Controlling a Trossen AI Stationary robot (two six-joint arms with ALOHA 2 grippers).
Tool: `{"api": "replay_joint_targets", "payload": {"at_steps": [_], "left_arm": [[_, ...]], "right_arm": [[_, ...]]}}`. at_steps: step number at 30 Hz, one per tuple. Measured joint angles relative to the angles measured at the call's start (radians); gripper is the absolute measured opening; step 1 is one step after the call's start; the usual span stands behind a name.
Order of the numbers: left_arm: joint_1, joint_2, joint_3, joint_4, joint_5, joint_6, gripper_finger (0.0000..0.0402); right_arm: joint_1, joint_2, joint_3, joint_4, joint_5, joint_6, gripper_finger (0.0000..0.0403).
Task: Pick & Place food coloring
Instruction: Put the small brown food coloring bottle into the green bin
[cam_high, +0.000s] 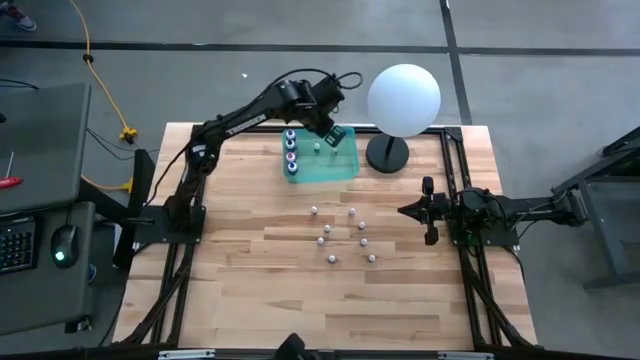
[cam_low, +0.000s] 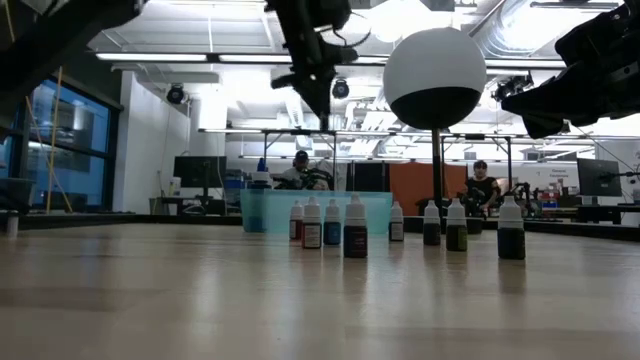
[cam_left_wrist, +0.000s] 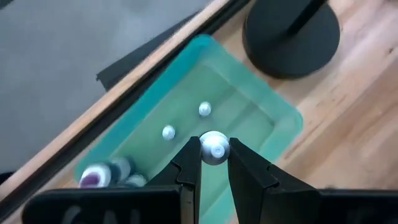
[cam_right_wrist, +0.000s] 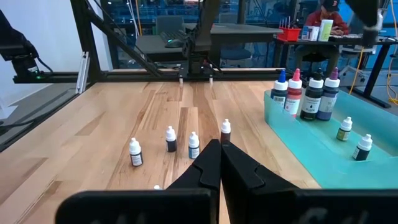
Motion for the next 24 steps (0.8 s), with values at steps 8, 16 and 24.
{"api": "replay_joint_targets", "payload": {"at_steps": [8, 16, 24], "left_arm": [[0.020, 0.086, -0.002, 0.014, 0.080, 0.032, 0.0051], [0.024, 0.140, -0.001, 0.020, 0.137, 0.046, 0.0051], [0.030, 0.167, 0.000, 0.052, 0.179, 0.044, 0.0051]], "right_arm": [[0.000, 0.000, 0.000, 0.000, 0.000, 0.000, 0.0000], [0.000, 0.000, 0.000, 0.000, 0.000, 0.000, 0.0000], [0.000, 0.000, 0.000, 0.000, 0.000, 0.000, 0.0000]]}}
